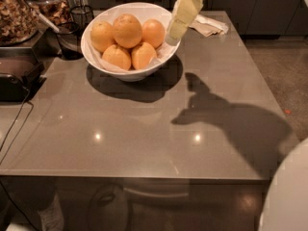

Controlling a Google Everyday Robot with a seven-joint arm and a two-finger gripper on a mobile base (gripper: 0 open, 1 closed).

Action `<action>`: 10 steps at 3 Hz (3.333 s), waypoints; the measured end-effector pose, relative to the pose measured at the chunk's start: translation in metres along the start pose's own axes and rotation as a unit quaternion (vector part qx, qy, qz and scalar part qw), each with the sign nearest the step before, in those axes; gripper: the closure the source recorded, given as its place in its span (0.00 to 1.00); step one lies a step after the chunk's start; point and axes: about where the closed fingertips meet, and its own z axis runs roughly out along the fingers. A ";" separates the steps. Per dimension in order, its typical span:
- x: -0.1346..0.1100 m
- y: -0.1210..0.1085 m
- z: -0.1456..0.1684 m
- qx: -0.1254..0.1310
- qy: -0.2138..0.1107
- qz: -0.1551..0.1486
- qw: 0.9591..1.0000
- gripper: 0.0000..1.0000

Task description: Pick orange from white bowl

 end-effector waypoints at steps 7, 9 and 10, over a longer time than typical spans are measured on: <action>-0.099 -0.042 0.096 -0.003 0.066 -0.088 0.994 0.30; -0.101 -0.049 0.123 -0.013 0.073 -0.103 0.992 0.29; -0.096 -0.052 0.134 -0.021 0.076 -0.101 0.992 0.27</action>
Offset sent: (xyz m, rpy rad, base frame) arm 0.0358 0.0673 0.0004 -0.1386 0.0066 0.1125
